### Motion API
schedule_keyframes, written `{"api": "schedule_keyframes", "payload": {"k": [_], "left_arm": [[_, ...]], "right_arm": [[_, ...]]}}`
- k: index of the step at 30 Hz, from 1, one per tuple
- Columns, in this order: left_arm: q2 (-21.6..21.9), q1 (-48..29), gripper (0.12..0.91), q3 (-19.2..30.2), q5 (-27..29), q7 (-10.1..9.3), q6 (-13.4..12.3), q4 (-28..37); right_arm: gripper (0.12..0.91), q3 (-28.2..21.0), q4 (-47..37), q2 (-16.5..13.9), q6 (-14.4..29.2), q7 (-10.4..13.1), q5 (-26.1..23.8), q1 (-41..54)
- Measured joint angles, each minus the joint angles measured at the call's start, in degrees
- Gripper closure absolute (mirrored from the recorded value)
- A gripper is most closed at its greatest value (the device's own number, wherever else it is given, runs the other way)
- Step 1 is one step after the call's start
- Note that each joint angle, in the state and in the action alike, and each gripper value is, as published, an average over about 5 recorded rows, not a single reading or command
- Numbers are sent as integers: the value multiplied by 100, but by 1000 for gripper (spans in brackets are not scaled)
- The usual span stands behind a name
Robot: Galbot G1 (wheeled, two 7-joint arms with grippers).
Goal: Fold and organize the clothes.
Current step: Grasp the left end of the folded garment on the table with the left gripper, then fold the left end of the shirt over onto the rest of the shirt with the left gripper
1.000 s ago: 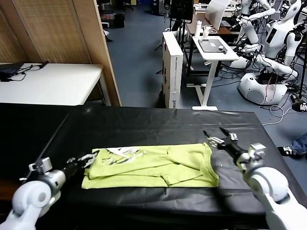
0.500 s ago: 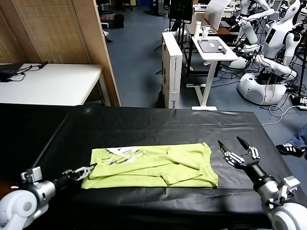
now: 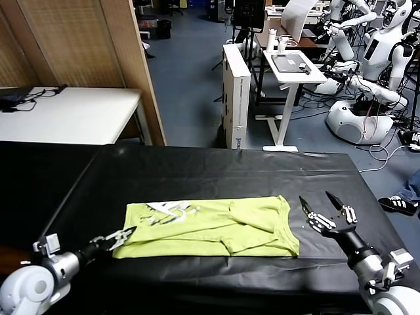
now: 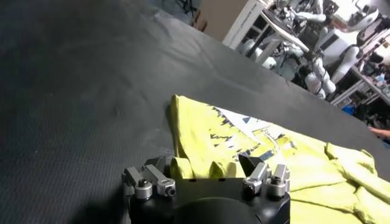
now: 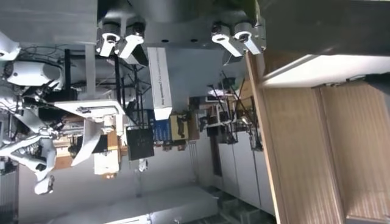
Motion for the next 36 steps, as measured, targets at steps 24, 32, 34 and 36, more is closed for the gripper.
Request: {"api": "schedule_keyframes", "payload": {"k": [24, 32, 34, 36], "left_arm": [[-188, -16, 831, 102, 182, -406, -210, -34], [16, 135, 833, -226, 579, -659, -418, -287], [110, 225, 833, -373, 783, -672, -535, -365], [215, 332, 833, -555, 961, -691, -639, -447]], "right_arm": [[118, -324, 6, 225, 84, -82, -152, 54], [118, -465, -147, 255, 85, -27, -195, 186], [118, -501, -191, 261, 84, -17, -204, 227], [118, -540, -231, 274, 82, -9, -227, 264]]}}
